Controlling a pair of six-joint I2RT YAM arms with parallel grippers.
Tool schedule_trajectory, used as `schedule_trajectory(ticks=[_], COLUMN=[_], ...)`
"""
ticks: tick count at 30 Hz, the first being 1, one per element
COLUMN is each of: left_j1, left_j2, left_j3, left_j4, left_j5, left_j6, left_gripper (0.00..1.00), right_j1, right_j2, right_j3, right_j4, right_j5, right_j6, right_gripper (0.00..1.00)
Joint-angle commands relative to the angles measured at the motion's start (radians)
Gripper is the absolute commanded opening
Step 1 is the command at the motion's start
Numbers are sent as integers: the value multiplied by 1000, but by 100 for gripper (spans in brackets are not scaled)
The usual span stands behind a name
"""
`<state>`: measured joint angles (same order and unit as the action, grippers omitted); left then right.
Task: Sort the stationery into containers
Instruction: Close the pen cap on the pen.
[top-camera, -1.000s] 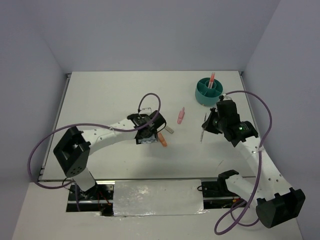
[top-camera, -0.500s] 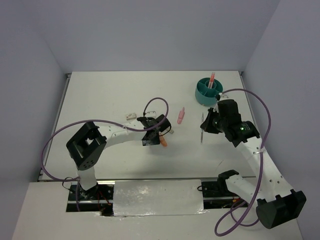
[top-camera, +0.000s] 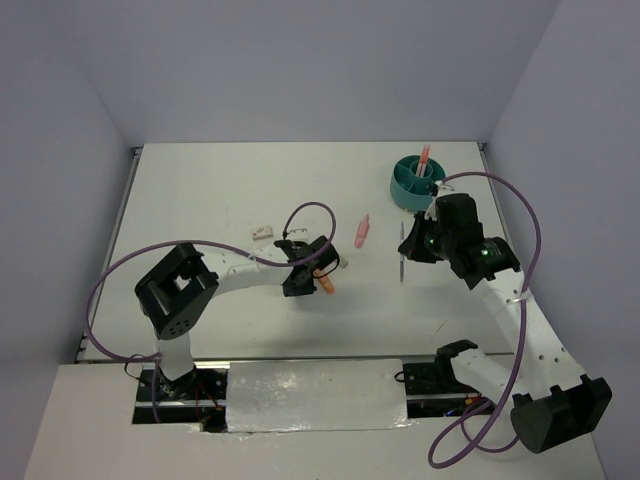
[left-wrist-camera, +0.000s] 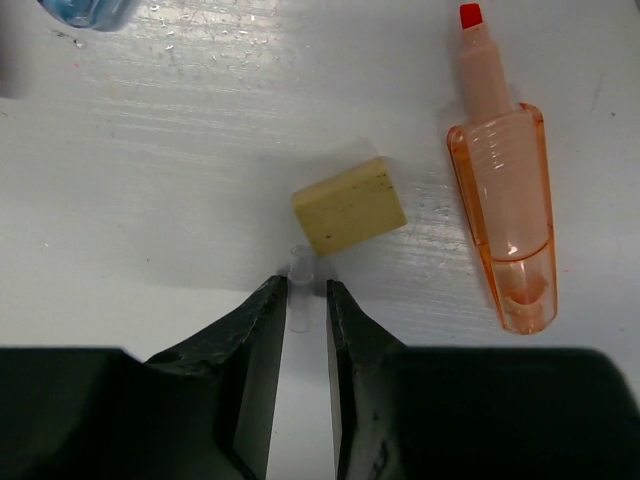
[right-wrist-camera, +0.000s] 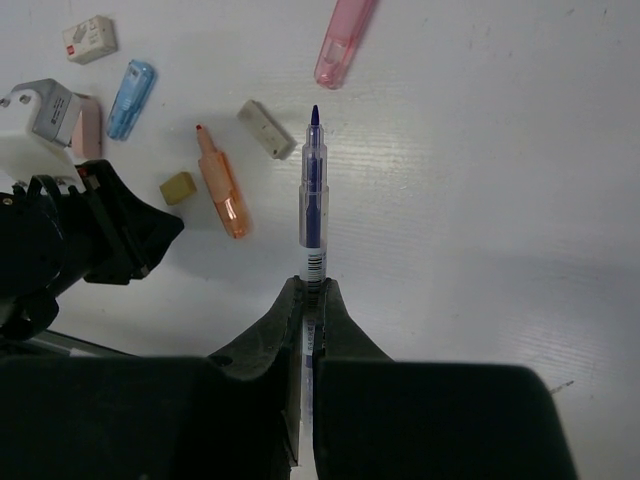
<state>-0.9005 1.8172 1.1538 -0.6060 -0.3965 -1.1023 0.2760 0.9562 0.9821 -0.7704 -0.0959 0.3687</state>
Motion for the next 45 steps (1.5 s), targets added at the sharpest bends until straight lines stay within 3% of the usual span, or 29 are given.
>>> schedule_trajectory(ticks=[1, 5, 12, 13, 16, 18, 21, 22, 23, 25, 26, 27, 33, 45], left_j1=[-5, -5, -5, -5, -5, -5, 61, 143, 188, 317, 343, 360, 377, 376], left_j2=[14, 7, -22, -54, -198, -350, -541, -585, -622, -697, -705, -704, -642, -645], left_j3=[-46, -74, -72, -50, 15, 64, 73, 43, 20, -66, -81, -85, -43, -74], left_j4=[35, 63, 16, -29, -95, -78, 143, 226, 415, 648, 833, 897, 1106, 1123], left_j5=[-4, -1, 4, -7, -28, -42, 81, 158, 339, 537, 685, 730, 912, 920], left_j6=[5, 12, -4, -4, 25, 62, 202, 222, 222, 161, 132, 108, 6, -60], left_gripper=[34, 32, 6, 0, 0, 0, 0, 0, 0, 0, 0, 0, 0, 0], right_j1=[-6, -8, -6, -6, -4, 2, 20, 29, 43, 64, 104, 126, 267, 281], right_j2=[-2, -5, -22, -27, -39, -53, -73, -77, -80, -79, -92, -100, -79, -39], right_j3=[40, 38, 40, 32, -2, -17, -55, -87, -108, -177, -197, -209, -154, -22], right_j4=[22, 26, 42, 78, 129, 157, 212, 289, 340, 552, 616, 729, 878, 777], right_j5=[-27, -33, -76, -168, -375, -430, -531, -566, -655, -741, -740, -729, -637, -581], right_j6=[-7, 1, 4, -11, -72, -80, -53, 14, 66, 246, 303, 346, 426, 300], right_gripper=[0, 0, 0, 0, 0, 0, 0, 0, 0, 0, 0, 0, 0, 0])
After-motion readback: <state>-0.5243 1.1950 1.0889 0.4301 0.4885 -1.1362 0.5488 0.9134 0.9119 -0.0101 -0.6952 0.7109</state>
